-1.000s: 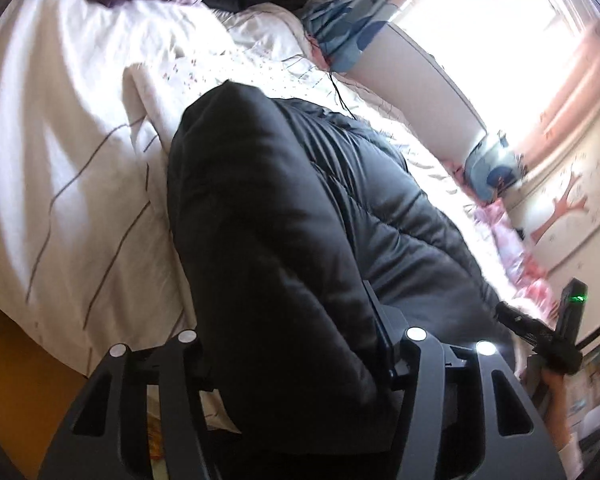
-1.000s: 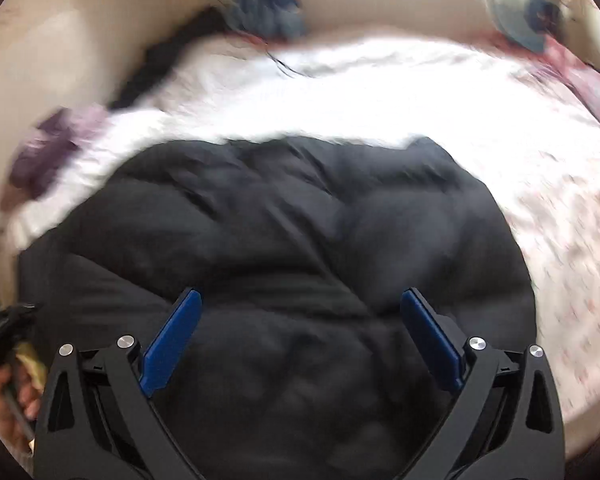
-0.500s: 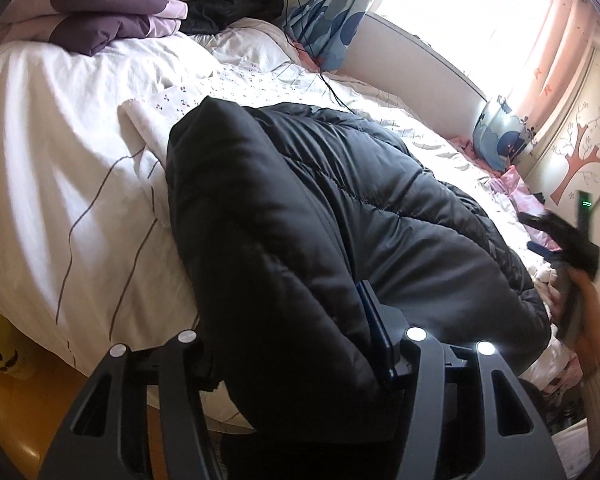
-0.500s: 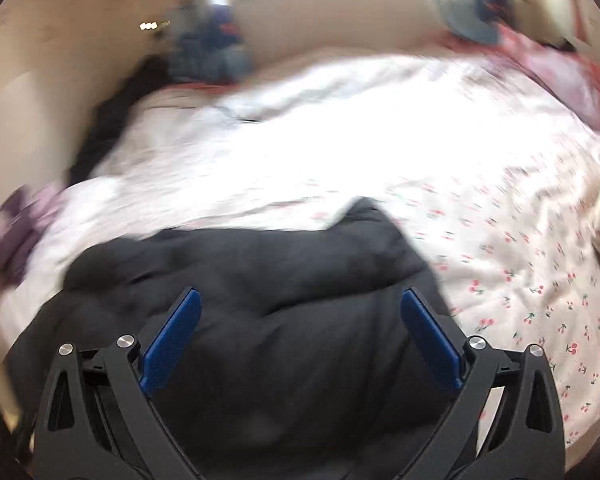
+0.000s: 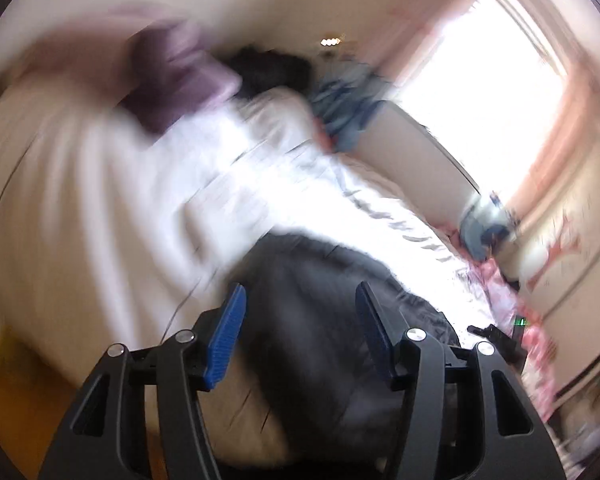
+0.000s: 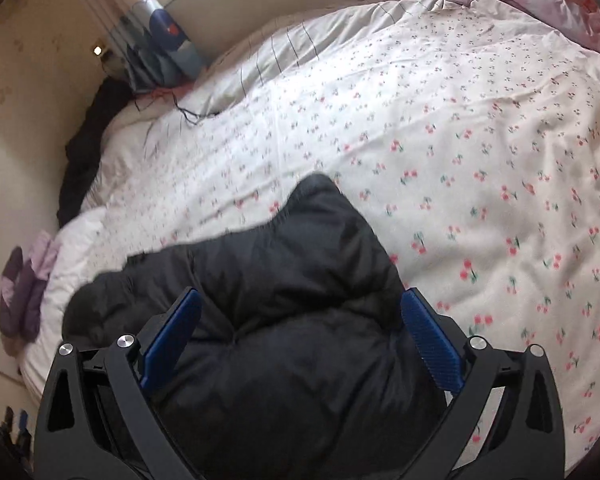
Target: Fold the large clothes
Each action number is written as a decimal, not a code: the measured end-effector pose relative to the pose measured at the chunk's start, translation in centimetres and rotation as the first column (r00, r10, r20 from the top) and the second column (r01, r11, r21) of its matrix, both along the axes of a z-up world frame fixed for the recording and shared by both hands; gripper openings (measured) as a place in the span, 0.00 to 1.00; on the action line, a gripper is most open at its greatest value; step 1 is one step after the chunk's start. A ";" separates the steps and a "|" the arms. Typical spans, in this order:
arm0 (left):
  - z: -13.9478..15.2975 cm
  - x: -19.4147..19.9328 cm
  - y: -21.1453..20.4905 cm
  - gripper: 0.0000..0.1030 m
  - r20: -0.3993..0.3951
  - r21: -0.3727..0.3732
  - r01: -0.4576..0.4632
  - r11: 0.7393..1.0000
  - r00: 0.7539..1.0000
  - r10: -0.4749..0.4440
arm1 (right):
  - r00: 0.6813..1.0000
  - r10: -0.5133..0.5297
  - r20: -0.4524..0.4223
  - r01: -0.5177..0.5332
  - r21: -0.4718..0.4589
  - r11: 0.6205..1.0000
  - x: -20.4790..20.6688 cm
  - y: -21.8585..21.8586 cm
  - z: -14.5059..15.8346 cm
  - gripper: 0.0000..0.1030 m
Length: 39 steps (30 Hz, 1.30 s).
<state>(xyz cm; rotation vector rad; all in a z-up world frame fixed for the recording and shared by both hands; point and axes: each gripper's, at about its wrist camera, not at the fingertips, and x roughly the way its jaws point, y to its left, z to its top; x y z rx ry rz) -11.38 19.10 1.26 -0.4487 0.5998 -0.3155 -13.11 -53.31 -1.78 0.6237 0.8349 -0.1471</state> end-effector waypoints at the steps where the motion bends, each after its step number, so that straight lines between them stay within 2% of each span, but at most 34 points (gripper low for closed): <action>1: 1.3 2.0 -2.9 0.55 0.033 0.067 0.046 0.997 0.998 -0.048 | 1.000 -0.004 0.008 0.004 0.005 1.000 0.1 0.0 0.2 0.94; 3: 2.0 5.4 -7.8 0.55 0.059 0.145 0.119 0.982 0.990 -0.129 | 1.000 0.000 0.012 0.000 -0.002 1.000 1.9 0.1 0.0 0.94; 5: 1.0 9.5 -13.4 0.55 0.052 0.260 0.151 0.954 0.984 -0.170 | 1.000 -0.003 -0.023 0.002 -0.064 0.998 3.0 0.5 -1.4 0.94; 6: 0.2 11.1 -15.6 0.55 0.050 0.314 0.156 0.937 0.982 -0.180 | 0.997 -0.009 -0.071 0.000 -0.121 0.993 3.7 0.8 -3.4 0.94; 7: -1.3 12.8 -17.7 0.55 0.041 0.379 0.148 0.914 0.984 -0.176 | 0.994 -0.014 -0.106 -0.001 -0.139 0.990 3.8 0.9 -5.3 0.94; 8: -3.3 14.3 -19.4 0.55 0.007 0.417 0.158 0.895 0.984 -0.177 | 0.993 -0.011 -0.114 0.003 -0.069 0.998 3.5 0.2 -7.9 0.94; 10: -7.1 15.9 -20.9 0.55 -0.080 0.431 0.185 0.883 0.983 -0.167 | 0.999 -0.029 -0.032 0.028 -0.030 0.999 2.2 -0.5 -8.8 0.93; 11: -8.8 15.9 -21.2 0.55 -0.098 0.429 0.186 0.884 0.982 -0.159 | 1.000 -0.024 -0.008 0.024 -0.019 1.000 1.9 -0.8 -8.8 0.93; 12: -9.3 15.8 -21.3 0.55 -0.093 0.428 0.178 0.886 0.984 -0.153 | 1.000 -0.022 0.008 0.022 -0.003 1.000 1.7 -1.0 -8.9 0.93; 14: -9.8 14.9 -21.6 0.55 -0.076 0.463 0.157 0.873 0.988 -0.137 | 1.000 -0.017 -0.005 0.017 0.006 1.000 1.8 -1.1 -8.6 0.93; 16: -9.9 14.7 -21.7 0.55 -0.067 0.480 0.153 0.864 0.988 -0.137 | 1.000 -0.011 -0.013 0.011 -0.035 0.999 2.5 -0.9 -6.7 0.93; 20: -10.3 14.7 -22.1 0.55 -0.059 0.504 0.140 0.853 0.990 -0.127 | 0.995 0.016 0.103 -0.007 -0.091 0.996 5.8 0.4 -1.2 0.93; 23: -10.6 14.5 -22.3 0.55 -0.047 0.523 0.125 0.843 0.992 -0.118 | 0.998 0.034 0.044 -0.027 -0.157 0.987 9.7 0.8 -1.6 0.93; 24: -10.7 14.5 -22.1 0.56 -0.047 0.516 0.124 0.848 0.992 -0.117 | 0.999 0.029 -0.045 -0.037 -0.188 0.981 11.3 0.5 -4.2 0.93; 25: -10.7 14.5 -21.9 0.58 -0.049 0.498 0.129 0.858 0.991 -0.121 | 0.992 0.021 -0.127 -0.043 -0.171 0.984 12.2 -0.2 -7.0 0.93; 26: -10.7 14.6 -21.8 0.58 -0.051 0.487 0.132 0.863 0.991 -0.122 | 0.991 0.013 -0.134 -0.025 -0.090 0.996 12.4 -1.6 -9.4 0.93; 27: -10.7 14.7 -21.8 0.58 -0.053 0.490 0.130 0.862 0.991 -0.119 | 0.994 0.001 -0.108 -0.010 -0.086 0.996 12.2 -2.0 -9.4 0.93; 30: -11.1 14.5 -22.0 0.58 -0.048 0.514 0.125 0.849 0.992 -0.117 | 0.989 0.029 -0.144 -0.050 -0.139 0.989 12.6 -1.4 -9.1 0.93; 31: -11.2 14.4 -22.1 0.58 -0.047 0.525 0.124 0.842 0.992 -0.116 | 0.986 0.036 -0.163 -0.060 -0.146 0.987 12.4 -1.4 -8.7 0.93; 32: -11.3 14.4 -22.1 0.58 -0.046 0.529 0.122 0.839 0.992 -0.115 | 0.989 0.029 -0.145 -0.050 -0.143 0.988 11.4 -1.4 -7.4 0.93; 35: -11.5 14.2 -22.1 0.58 -0.043 0.530 0.118 0.840 0.993 -0.112 | 0.999 0.050 0.015 -0.047 -0.146 0.988 5.9 0.3 -2.8 0.93; 36: -11.5 14.2 -22.2 0.58 -0.042 0.532 0.116 0.839 0.993 -0.110 | 0.998 0.052 0.043 -0.044 -0.158 0.986 4.3 0.7 -2.3 0.93; 37: -11.6 14.2 -22.3 0.59 -0.040 0.537 0.113 0.836 0.993 -0.108 | 0.998 0.049 0.050 -0.040 -0.174 0.984 2.4 1.1 -2.7 0.93; 39: -11.6 14.0 -22.5 0.59 -0.037 0.542 0.113 0.832 0.993 -0.112 | 0.999 0.050 -0.016 -0.052 -0.174 0.983 0.9 0.8 -5.7 0.93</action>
